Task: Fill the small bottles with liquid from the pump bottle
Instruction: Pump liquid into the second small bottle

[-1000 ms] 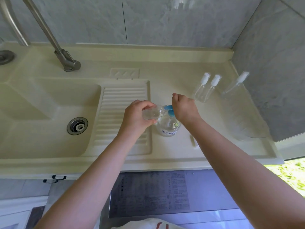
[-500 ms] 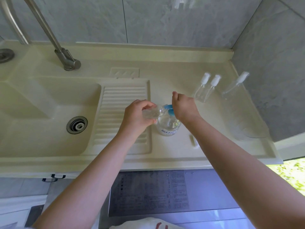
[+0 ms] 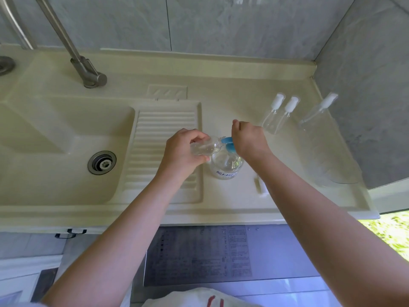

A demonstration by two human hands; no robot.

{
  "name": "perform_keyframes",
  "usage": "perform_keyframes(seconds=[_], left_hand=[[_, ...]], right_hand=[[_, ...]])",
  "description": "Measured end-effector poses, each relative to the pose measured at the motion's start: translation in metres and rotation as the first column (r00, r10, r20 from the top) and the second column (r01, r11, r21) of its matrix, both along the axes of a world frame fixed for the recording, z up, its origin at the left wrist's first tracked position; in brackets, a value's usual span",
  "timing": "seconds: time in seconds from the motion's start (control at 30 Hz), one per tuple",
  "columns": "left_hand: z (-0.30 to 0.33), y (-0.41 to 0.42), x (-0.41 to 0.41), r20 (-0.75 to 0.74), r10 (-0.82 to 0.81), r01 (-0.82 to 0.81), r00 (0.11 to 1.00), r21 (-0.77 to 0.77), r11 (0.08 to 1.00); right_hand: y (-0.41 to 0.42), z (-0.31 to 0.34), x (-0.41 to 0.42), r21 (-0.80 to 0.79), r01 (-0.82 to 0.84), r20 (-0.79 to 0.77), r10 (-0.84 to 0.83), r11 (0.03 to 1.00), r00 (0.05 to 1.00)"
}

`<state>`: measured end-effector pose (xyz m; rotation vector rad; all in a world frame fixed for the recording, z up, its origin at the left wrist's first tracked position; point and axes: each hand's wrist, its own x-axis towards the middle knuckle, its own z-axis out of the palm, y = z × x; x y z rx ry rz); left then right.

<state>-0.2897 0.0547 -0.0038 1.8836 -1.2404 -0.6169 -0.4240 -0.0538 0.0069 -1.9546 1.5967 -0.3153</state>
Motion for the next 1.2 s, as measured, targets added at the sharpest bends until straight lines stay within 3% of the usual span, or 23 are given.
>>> perform_keyframes(seconds=[0.13, 0.27, 0.37, 0.43, 0.5, 0.6, 0.67, 0.87, 1.0, 1.1, 1.2], left_hand=[[-0.001, -0.001, -0.001, -0.007, -0.001, 0.001, 1.0, 0.007, 1.0], [0.001, 0.002, 0.0, -0.022, 0.004, -0.005, 1.0, -0.009, 1.0], [0.002, 0.004, 0.003, -0.015, 0.011, -0.011, 1.0, -0.003, 1.0], [0.002, 0.004, 0.002, -0.012, 0.01, -0.01, 1.0, 0.0, 1.0], [0.003, 0.003, 0.0, -0.005, 0.003, -0.003, 1.0, 0.002, 1.0], [0.002, 0.001, -0.002, 0.004, 0.008, -0.008, 1.0, 0.003, 1.0], [0.002, 0.001, -0.002, 0.011, 0.01, -0.01, 1.0, 0.001, 1.0], [0.002, 0.004, 0.0, 0.004, 0.01, -0.01, 1.0, 0.001, 1.0], [0.002, 0.005, 0.0, -0.02, 0.009, -0.009, 1.0, -0.018, 1.0], [0.001, 0.004, -0.001, -0.014, 0.012, -0.012, 1.0, -0.011, 1.0], [0.0, 0.004, -0.001, -0.003, 0.007, -0.007, 1.0, 0.003, 1.0]], right_hand=[[-0.002, -0.003, 0.002, 0.048, 0.082, 0.039, -0.084, 0.995, 0.996], [0.001, 0.008, -0.003, 0.08, -0.039, -0.008, 0.039, 0.996, 0.999], [0.001, 0.014, -0.002, 0.16, -0.001, 0.044, -0.007, 0.987, 0.999], [0.0, 0.01, -0.001, 0.097, -0.043, -0.018, 0.045, 0.994, 0.999], [-0.002, 0.001, -0.001, 0.049, 0.023, 0.039, -0.025, 0.999, 0.999], [0.001, 0.0, 0.0, -0.009, -0.018, 0.036, 0.018, 1.0, 0.999], [-0.001, -0.002, 0.0, 0.016, 0.057, 0.075, -0.058, 0.998, 0.996], [0.003, 0.006, -0.003, 0.076, 0.02, 0.07, -0.026, 0.997, 0.997], [0.001, 0.009, -0.004, 0.035, -0.054, -0.034, 0.055, 0.998, 0.998], [-0.001, -0.004, -0.001, 0.003, 0.051, 0.062, -0.051, 0.999, 0.997], [0.0, -0.005, 0.0, 0.039, 0.045, 0.052, -0.047, 0.998, 0.998]])
